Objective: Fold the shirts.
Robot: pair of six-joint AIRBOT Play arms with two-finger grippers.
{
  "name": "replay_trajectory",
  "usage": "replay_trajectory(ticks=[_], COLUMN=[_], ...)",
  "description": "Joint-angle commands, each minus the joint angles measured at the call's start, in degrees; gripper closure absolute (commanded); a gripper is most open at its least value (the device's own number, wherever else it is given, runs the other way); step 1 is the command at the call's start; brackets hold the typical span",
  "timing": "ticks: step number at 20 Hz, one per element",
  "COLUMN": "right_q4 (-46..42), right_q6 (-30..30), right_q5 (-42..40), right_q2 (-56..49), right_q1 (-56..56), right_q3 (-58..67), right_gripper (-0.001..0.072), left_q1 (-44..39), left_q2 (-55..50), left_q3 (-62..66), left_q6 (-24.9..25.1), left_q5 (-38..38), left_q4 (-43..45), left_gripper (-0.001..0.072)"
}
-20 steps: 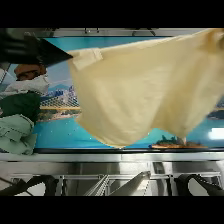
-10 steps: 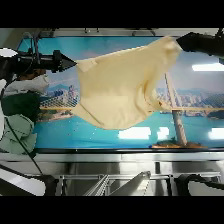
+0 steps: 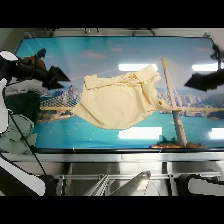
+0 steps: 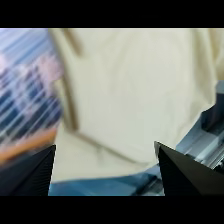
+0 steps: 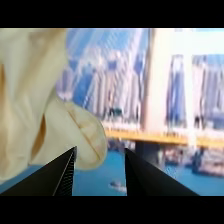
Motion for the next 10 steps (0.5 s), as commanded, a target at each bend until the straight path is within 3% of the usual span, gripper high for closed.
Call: replay_trajectory(ticks=[1,2,6,10], right_q4=[-0.3,1.7,9.9,11.9], right_q6=[-0.3,-1.2,-4.7,-4.7], right_q5=[1.9,-0.4,-5.7,-9.0], right_q2=[-0.1,-0.1,-2.4,-6.4], right_q1=[-5.5,-5.7,-3.0,2.1], right_q3=[-11.9,-15.0,-19.6,-19.6], right_gripper=[0.0296,0.0218,0.0217,0.0217], left_q1=[1.8,1.7,-1.4,-5.8], left_q2=[-0.3,-0.3,-0.9,-5.4], left_q3=[-7.5,-10.0,-15.9,-15.3], left_q6=[-3.1,-2.7,-2.4,-2.5], left_q5=[-4.0,-2.2,5.0,3.9], left_q4=[8.8,8.4,8.4,8.6], left_gripper=[-0.0002,-0.0002,0.0016,0.0016])
